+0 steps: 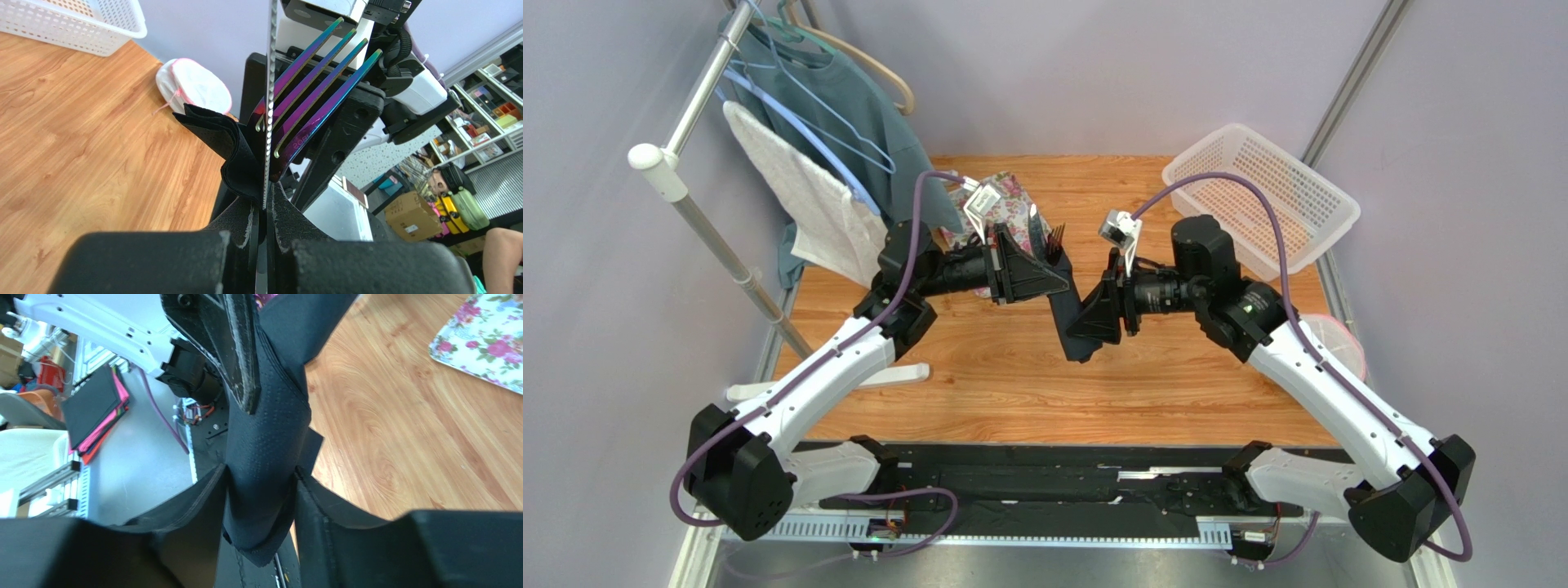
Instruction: Place the utensils on the paper napkin and roll it up
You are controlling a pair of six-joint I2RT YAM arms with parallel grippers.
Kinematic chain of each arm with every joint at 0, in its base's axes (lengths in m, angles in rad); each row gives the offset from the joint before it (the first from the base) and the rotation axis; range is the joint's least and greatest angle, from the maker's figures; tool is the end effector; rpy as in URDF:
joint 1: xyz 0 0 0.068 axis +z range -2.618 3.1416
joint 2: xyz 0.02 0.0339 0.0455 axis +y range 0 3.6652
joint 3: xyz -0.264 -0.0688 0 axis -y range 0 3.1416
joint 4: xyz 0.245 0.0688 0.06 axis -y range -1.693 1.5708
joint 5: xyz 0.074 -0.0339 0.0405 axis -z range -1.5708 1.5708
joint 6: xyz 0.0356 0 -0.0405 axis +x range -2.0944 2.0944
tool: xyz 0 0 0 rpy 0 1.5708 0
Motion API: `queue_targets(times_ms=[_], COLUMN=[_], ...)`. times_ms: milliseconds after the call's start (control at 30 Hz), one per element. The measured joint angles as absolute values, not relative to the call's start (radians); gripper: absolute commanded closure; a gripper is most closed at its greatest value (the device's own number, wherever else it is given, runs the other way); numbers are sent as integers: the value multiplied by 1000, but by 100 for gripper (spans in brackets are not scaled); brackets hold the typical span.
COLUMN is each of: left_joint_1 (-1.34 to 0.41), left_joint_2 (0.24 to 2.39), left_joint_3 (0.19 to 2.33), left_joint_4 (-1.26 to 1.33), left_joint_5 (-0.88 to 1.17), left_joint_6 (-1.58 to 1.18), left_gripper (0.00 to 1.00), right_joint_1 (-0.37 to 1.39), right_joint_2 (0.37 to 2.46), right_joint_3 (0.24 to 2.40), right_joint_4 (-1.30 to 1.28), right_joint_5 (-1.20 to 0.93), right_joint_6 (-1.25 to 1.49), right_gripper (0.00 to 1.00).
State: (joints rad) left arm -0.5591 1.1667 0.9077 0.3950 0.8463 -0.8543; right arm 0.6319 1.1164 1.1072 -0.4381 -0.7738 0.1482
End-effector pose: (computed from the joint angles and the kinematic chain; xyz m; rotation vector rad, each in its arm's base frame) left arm 0.2106 -0.1632 0.3647 0.5652 1.6559 -1.6897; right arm 0.1784 0.1615 0.3654 -0.9990 1.8600 1.2601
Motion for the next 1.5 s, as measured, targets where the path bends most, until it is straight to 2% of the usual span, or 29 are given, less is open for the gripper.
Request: queue_targets(times_ms=[67, 267, 467, 567, 600, 633, 700, 800, 867, 900, 1000, 1067, 1100, 1167, 1267, 1300, 1367, 1500], left_joint_1=[-559, -559, -556, -556, -556, -556, -556, -555, -555, -554, -544, -531, -524, -510, -502, -502, -503, -504], left_joint_2=[1167, 1166, 1161, 1158, 1157, 1156, 1155, 1154, 1152, 1150, 1141, 1127, 1118, 1098, 1079, 1078, 1081, 1097], left_joint_3=[908, 908, 908, 908, 908, 908, 908, 908, 908, 908, 907, 902, 898, 885, 865, 857, 843, 822], left_joint_4=[396, 404, 409, 412, 417, 421, 428, 436, 433, 429, 409, 390, 381, 367, 357, 358, 364, 394], left_joint_5=[850, 868, 888, 888, 888, 888, 888, 888, 886, 883, 861, 843, 833, 820, 808, 810, 819, 841], left_joint_6=[-859, -877, -890, -894, -896, -900, -906, -908, -908, -907, -898, -888, -883, -873, -861, -858, -862, -885], left_gripper=[100, 100, 100, 100, 100, 100, 100, 100, 90, 79, 56, 49, 41, 39, 19, 8, 3, 5], right_joint_1=[632, 632, 632, 632, 632, 632, 632, 632, 632, 632, 632, 632, 632, 632, 632, 632, 632, 632], right_joint_2=[1119, 1120, 1123, 1126, 1127, 1127, 1127, 1127, 1127, 1127, 1124, 1120, 1118, 1115, 1114, 1114, 1114, 1114], right_joint_3=[1098, 1071, 1031, 1028, 1028, 1028, 1028, 1028, 1028, 1029, 1033, 1037, 1040, 1046, 1065, 1071, 1078, 1081], right_joint_4=[-414, -349, -252, -226, -220, -216, -211, -203, -203, -204, -211, -225, -235, -249, -259, -260, -261, -262], right_joint_5=[-793, -840, -882, -890, -892, -892, -894, -905, -905, -903, -888, -869, -861, -849, -839, -839, -839, -840], right_joint_6=[163, 216, 316, 350, 360, 367, 379, 400, 400, 400, 395, 388, 387, 384, 380, 380, 380, 384], right_gripper=[62, 64, 59, 60, 62, 80, 100, 100, 100, 100, 100, 100, 100, 100, 100, 100, 100, 100])
